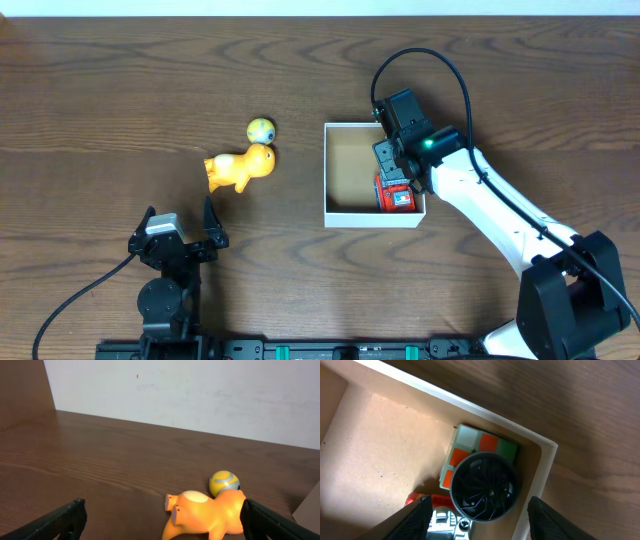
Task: Pack container
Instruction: 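Release the wheel in the box and raise the right gripper aside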
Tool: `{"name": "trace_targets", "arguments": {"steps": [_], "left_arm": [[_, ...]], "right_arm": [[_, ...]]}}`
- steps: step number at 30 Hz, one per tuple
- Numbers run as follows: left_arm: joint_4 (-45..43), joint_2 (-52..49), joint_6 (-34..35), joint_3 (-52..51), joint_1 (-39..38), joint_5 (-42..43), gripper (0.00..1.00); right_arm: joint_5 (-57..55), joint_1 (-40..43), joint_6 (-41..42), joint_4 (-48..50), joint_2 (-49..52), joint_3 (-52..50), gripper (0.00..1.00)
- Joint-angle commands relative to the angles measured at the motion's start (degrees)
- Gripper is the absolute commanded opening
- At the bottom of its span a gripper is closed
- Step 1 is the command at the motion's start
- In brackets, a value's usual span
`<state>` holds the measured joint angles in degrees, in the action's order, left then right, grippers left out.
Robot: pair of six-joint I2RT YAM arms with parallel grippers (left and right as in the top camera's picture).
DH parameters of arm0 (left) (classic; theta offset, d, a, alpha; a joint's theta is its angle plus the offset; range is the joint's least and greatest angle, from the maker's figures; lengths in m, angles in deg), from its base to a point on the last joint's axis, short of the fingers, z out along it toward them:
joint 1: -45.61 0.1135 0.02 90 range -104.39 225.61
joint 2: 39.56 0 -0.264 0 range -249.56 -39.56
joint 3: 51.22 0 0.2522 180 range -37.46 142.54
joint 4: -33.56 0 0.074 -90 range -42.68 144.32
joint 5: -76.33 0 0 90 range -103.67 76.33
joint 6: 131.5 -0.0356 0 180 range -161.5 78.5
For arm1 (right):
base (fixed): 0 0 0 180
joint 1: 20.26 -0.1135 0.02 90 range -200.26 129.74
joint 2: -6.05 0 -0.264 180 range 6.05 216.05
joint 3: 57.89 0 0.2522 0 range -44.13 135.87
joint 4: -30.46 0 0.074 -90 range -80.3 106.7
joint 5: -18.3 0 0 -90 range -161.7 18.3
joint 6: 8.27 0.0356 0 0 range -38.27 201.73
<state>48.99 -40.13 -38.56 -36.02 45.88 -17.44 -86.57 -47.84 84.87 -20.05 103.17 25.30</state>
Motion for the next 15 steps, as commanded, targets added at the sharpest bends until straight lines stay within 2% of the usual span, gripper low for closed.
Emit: {"name": "trace_targets", "arguments": {"steps": [1, 10, 13, 15], "left_arm": [[2.12, 0.31, -0.37, -1.2, 0.2, -0.5, 0.98], [2.12, 0.31, -0.37, -1.2, 0.2, -0.5, 0.98], [2.12, 0.31, -0.35, -1.2, 0.2, -0.5, 0.98], [2.12, 0.31, -0.35, -1.2, 0.2, -0.5, 0.98]], "right_arm": [[-0.83, -0.2, -0.46, 0.11, -0.11, 1.2, 0.64], [-3.13, 0.22, 0.5, -0.11, -2.34, 2.99, 0.65], [-5.22, 1.16, 1.68, -0.68, -3.82, 2.99, 0.72], [-5.99, 2.29, 2.75, -1.53, -4.76, 2.99, 0.72]]}}
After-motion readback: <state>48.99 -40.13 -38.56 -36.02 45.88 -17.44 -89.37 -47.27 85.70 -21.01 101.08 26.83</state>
